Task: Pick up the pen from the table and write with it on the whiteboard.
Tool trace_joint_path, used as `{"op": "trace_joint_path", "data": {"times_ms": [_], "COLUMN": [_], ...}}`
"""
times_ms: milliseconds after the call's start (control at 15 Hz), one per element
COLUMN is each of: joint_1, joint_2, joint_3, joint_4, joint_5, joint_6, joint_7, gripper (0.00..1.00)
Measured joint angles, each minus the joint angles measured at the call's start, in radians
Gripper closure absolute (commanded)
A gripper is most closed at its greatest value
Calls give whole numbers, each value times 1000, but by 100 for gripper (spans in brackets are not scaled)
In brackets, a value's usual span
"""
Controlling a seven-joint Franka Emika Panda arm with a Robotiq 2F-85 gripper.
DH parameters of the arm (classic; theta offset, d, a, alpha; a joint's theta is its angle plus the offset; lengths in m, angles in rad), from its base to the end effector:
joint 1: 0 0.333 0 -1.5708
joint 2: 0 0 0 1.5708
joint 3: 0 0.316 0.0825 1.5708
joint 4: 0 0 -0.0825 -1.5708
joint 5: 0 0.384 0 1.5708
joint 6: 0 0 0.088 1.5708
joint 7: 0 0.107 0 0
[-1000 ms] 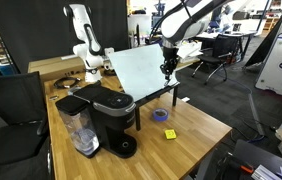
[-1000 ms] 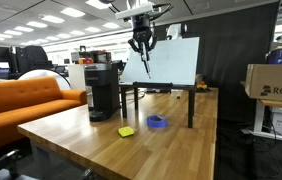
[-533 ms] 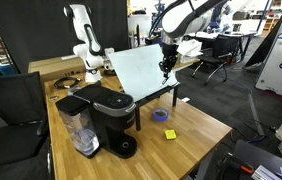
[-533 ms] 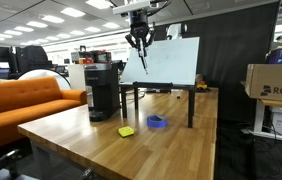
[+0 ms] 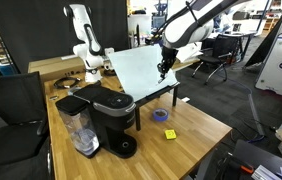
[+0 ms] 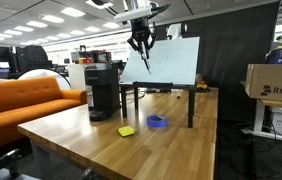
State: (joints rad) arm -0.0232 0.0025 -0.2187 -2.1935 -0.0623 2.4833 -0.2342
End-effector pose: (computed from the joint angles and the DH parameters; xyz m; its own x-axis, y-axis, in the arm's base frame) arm 0.5415 -0.1333 0.4133 0.9636 0.0503 0.2626 0.0205 -0.9931 0.1151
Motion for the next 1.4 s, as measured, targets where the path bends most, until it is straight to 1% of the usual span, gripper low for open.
{"op": "trace_joint_path", "data": {"times_ms": [467,667,1000,1400], "joint_1": [-8,-14,-68,-129], "joint_2": [0,1,11,33], "joint_3": [37,39,30,0], "joint_4": [-72,-107,-153,-158], "joint_5": [0,-5,-57,-128], "joint_6": [179,251,340,403], "joint_7": [-2,-9,-12,-11], "gripper": [95,95,95,95]}}
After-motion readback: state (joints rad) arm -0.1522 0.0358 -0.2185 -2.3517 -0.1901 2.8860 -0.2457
